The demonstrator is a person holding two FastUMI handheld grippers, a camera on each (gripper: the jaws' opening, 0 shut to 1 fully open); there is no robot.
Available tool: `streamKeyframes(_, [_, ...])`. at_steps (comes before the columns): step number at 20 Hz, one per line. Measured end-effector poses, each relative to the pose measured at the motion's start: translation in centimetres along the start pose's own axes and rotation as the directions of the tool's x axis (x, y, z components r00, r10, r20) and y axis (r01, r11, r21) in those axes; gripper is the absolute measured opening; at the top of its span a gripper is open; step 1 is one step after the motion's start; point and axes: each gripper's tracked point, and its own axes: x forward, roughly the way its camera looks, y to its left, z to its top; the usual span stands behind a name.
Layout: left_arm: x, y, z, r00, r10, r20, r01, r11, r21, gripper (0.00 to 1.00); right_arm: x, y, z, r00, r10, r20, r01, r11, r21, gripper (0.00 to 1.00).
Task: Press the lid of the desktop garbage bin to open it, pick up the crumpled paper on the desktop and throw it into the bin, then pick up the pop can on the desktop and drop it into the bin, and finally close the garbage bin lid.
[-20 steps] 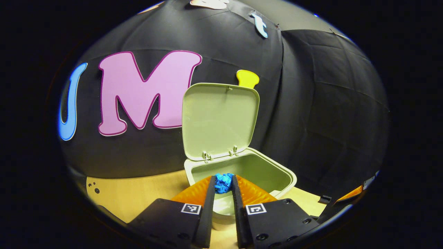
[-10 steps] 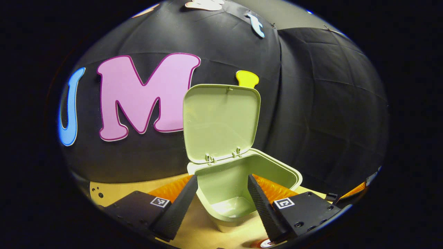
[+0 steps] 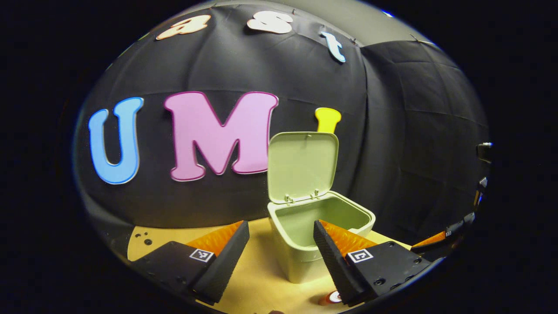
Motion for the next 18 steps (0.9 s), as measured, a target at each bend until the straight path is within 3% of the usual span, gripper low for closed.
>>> streamKeyframes(10, [-10.7,4.9,-4.0,0.979,0.198,-0.051,-0.201,0.978,-0.059,0.95,2.3,2.5,-2.4,0.989,0.127,-0.081,-0.133,0.988,-0.077,0.90])
streamKeyframes(18, [-16.0,7.2,-7.9,0.945,0.300,-0.132,-0.312,0.946,-0.085,0.96,5.9,3.2,-7.8,0.969,0.143,-0.200,-0.173,0.974,-0.145,0.94])
